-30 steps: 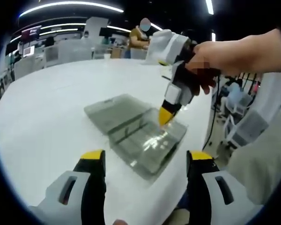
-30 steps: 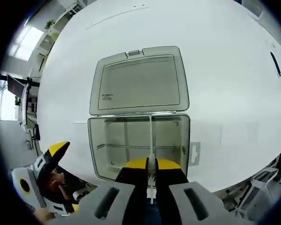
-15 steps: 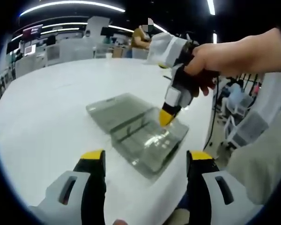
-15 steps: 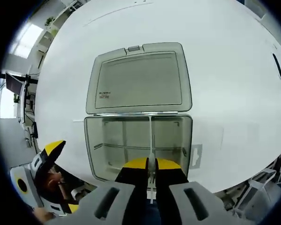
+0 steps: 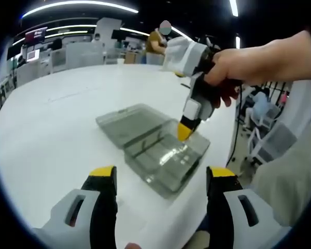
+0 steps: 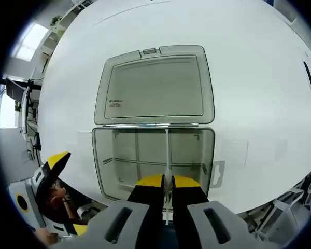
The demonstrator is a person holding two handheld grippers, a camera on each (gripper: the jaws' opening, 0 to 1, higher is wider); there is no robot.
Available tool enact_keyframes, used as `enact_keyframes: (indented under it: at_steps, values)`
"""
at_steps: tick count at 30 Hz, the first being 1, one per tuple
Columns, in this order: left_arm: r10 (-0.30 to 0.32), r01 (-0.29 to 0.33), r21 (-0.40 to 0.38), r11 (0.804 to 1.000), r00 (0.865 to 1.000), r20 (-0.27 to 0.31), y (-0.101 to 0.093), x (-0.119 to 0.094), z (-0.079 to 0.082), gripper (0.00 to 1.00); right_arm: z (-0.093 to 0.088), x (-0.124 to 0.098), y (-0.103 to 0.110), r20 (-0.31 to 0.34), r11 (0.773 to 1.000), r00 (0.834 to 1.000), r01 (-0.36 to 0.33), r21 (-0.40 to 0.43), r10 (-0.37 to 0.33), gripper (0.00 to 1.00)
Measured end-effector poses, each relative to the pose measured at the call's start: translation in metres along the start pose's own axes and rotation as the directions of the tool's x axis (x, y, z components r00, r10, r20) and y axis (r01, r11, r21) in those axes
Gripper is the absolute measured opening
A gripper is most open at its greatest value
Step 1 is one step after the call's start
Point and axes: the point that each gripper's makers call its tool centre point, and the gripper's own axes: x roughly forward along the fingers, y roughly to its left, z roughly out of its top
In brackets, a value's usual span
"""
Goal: Insert the divider into the dual guide fixture by aligning both edges with the guide slots and pushing it downward to the bottom, including one-sided entry, uneven engagement, binding, and posture correction.
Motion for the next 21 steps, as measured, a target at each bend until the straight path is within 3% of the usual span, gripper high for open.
enact_keyframes:
  at_steps: [21]
  values:
    - [0.005,-0.005,0.011,1.0,1.0,-0.014,-0.001,-0.0023,-0.0002,0.67,0.0008,0.0049,-0.0006,-0.012,0.997,1.0,0.021,-0.077,-0.022,0.0]
